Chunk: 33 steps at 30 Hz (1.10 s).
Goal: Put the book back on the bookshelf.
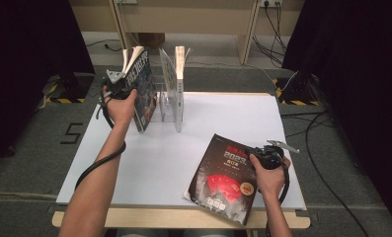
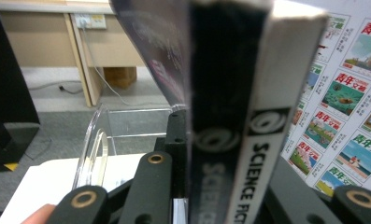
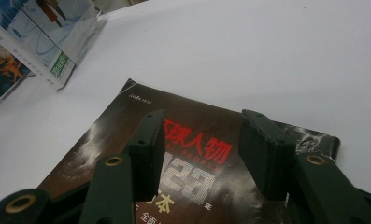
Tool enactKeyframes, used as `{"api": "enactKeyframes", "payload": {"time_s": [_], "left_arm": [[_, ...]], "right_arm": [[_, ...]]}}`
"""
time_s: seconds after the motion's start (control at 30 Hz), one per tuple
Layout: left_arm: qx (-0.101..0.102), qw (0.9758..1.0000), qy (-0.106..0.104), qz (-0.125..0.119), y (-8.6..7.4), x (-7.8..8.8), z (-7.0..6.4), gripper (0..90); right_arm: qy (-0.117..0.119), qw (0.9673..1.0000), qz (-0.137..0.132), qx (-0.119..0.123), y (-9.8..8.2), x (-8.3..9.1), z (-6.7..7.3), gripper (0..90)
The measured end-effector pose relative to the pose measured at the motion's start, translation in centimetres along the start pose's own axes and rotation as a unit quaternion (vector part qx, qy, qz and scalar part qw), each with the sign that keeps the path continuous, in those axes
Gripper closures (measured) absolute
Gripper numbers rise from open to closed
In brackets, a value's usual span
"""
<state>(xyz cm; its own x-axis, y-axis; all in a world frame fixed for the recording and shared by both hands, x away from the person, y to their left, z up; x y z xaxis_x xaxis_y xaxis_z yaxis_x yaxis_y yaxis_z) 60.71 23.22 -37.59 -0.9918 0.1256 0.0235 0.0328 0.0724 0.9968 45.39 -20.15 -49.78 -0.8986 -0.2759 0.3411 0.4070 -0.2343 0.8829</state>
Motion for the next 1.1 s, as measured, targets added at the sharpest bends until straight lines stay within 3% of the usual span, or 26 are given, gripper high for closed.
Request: {"api": "enactKeyframes", "payload": {"time_s": [0.13, 0.27, 0.37, 0.47, 0.63, 0.77, 1.1], "left_arm": [[0.001, 1.0, -0.001, -0.005, -0.1, 0.2, -0.2, 75.5], [0.028, 0.9993, -0.021, -0.011, -0.3, 0.4, -0.1, 71.3], [0.02, 0.9993, -0.028, -0.013, -0.2, 0.8, 0.0, 64.7], [0.006, 0.9994, -0.033, -0.011, 0.0, 1.2, 0.0, 63.6], [0.013, 0.999, -0.039, -0.014, 0.3, 1.9, 0.0, 58.8], [0.031, 0.9983, -0.047, -0.015, 0.6, 2.3, 0.2, 60.7], [0.045, 0.9979, -0.043, -0.017, 2.2, 1.1, 0.3, 61.6]], "right_arm": [[0.003, 1.0, 0.001, 0.002, 0.0, 0.1, 0.2, 52.0], [0.003, 1.0, 0.001, 0.001, -0.1, 0.0, 0.2, 52.0], [0.002, 1.0, 0.003, 0.0, -0.1, 0.0, 0.1, 52.0], [0.001, 1.0, 0.002, 0.0, -0.1, 0.0, 0.0, 52.0], [0.001, 1.0, 0.001, 0.001, 0.0, 0.1, 0.1, 51.9], [0.001, 1.0, 0.003, -0.001, -0.1, 0.0, 0.1, 51.9], [0.001, 1.0, 0.008, -0.004, -0.2, 0.0, 0.1, 51.8]]}}
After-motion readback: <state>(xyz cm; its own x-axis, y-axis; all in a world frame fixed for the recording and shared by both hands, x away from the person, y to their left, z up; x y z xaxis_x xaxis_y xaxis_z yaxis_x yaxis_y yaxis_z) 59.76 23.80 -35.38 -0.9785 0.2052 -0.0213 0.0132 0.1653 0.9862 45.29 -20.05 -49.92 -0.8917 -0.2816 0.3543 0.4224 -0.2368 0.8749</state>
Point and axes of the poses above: each handheld gripper's, and its own axes: x roughly backward along the jaws, y roughly out of its top, z roughly to its left, the point moved 7 cm from there along -x, roughly forward along the jaws, and after that the axes turned 14 degrees about -z, right-handed, at the moved point
